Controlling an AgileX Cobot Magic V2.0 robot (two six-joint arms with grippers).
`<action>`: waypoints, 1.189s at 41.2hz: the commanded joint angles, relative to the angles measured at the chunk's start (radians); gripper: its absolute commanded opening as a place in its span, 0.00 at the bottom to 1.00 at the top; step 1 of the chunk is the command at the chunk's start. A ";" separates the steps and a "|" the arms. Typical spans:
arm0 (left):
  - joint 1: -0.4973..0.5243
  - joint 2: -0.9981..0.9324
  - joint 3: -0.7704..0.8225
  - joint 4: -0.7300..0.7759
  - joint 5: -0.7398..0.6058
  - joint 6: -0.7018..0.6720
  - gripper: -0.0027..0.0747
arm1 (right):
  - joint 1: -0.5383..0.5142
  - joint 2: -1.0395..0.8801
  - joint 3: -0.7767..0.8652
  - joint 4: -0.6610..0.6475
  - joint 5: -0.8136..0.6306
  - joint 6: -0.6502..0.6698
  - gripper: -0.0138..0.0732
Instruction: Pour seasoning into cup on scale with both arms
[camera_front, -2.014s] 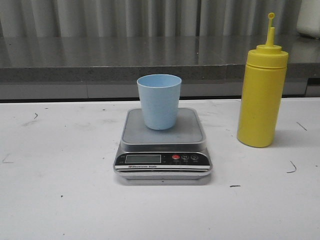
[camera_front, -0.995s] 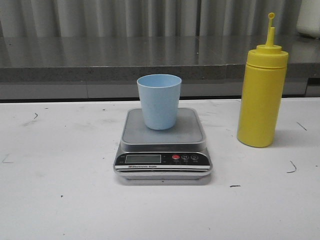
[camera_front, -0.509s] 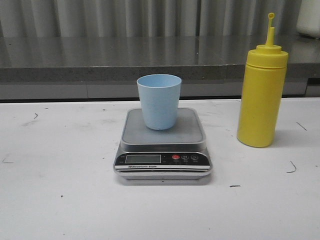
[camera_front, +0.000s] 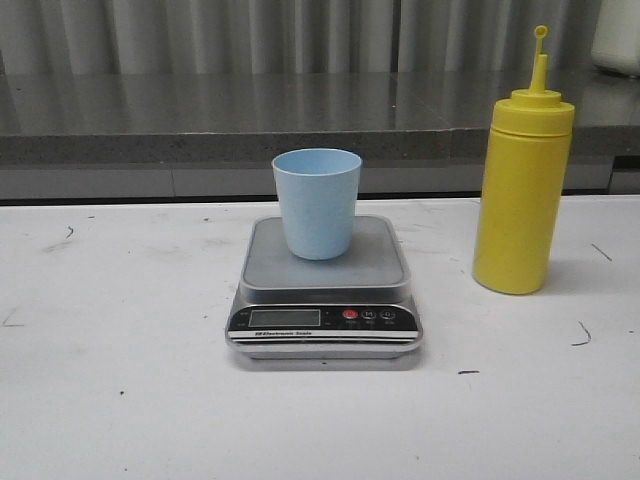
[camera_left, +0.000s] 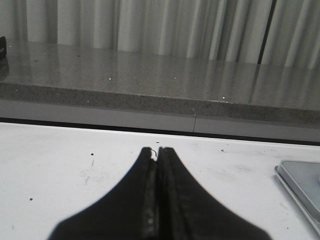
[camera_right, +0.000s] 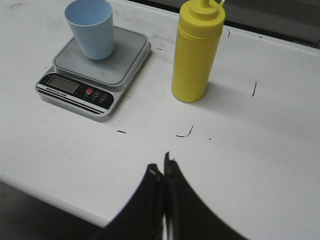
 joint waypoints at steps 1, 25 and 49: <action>-0.011 -0.018 0.025 -0.011 -0.092 -0.003 0.01 | 0.000 0.009 -0.022 -0.011 -0.067 -0.009 0.08; 0.024 -0.018 0.025 -0.011 -0.092 -0.003 0.01 | 0.000 0.009 -0.022 -0.011 -0.066 -0.009 0.08; 0.024 -0.018 0.025 -0.011 -0.092 -0.003 0.01 | 0.000 0.004 -0.019 -0.011 -0.066 -0.009 0.08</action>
